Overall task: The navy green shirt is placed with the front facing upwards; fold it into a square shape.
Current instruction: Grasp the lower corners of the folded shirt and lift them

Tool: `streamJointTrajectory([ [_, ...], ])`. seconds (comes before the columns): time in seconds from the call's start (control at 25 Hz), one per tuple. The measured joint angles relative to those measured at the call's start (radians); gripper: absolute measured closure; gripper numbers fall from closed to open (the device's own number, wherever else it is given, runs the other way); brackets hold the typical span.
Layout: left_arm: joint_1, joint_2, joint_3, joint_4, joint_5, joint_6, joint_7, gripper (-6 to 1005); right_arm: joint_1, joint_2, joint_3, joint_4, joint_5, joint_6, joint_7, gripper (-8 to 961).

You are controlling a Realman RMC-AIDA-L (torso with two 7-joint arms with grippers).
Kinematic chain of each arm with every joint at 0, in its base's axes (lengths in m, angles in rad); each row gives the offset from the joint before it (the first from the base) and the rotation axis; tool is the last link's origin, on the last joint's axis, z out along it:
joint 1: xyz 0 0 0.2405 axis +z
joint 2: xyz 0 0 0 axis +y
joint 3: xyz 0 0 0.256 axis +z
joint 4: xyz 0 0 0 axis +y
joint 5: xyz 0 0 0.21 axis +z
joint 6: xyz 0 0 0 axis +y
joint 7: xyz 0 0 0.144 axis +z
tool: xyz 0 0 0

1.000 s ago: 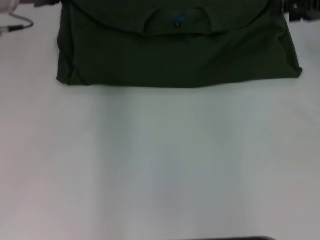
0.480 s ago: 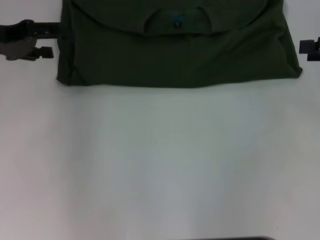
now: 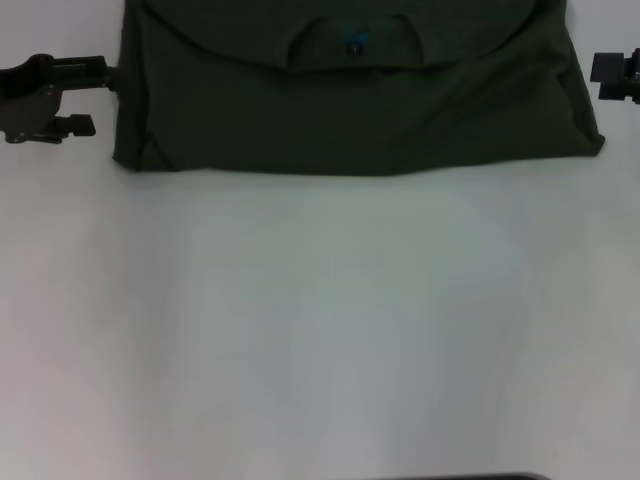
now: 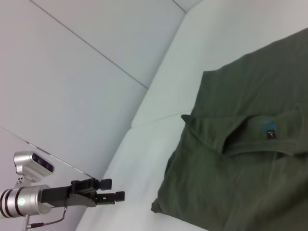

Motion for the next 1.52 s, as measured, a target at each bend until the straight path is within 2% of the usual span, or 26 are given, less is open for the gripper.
streamJointTrajectory([
  [0.2,-0.007,-0.003,0.008,0.051,0.01,-0.031,-0.011,100,0.045,-0.028,-0.006,-0.008,-0.076,0.028,0.086,56],
  [0.44,-0.026,-0.005,0.01,0.095,0.047,-0.061,-0.011,109,0.095,-0.086,-0.043,-0.009,-0.184,0.076,0.202,55],
  [0.56,-0.04,-0.005,0.011,0.119,0.054,-0.108,-0.015,113,0.127,-0.097,-0.048,-0.01,-0.257,0.088,0.241,55],
  [0.64,-0.054,-0.009,0.013,0.136,0.072,-0.153,-0.02,116,0.152,-0.097,-0.049,-0.01,-0.318,0.118,0.268,55],
  [0.84,-0.074,-0.038,0.018,0.144,0.113,-0.251,-0.022,124,0.162,-0.092,-0.047,-0.007,-0.328,0.131,0.275,55],
  [1.2,-0.106,-0.053,0.072,0.189,0.115,-0.336,-0.035,137,0.165,-0.09,-0.04,-0.009,-0.317,0.13,0.276,56],
  [1.52,-0.126,-0.065,0.088,0.207,0.114,-0.361,-0.036,149,0.163,-0.09,-0.039,-0.011,-0.315,0.125,0.27,56],
])
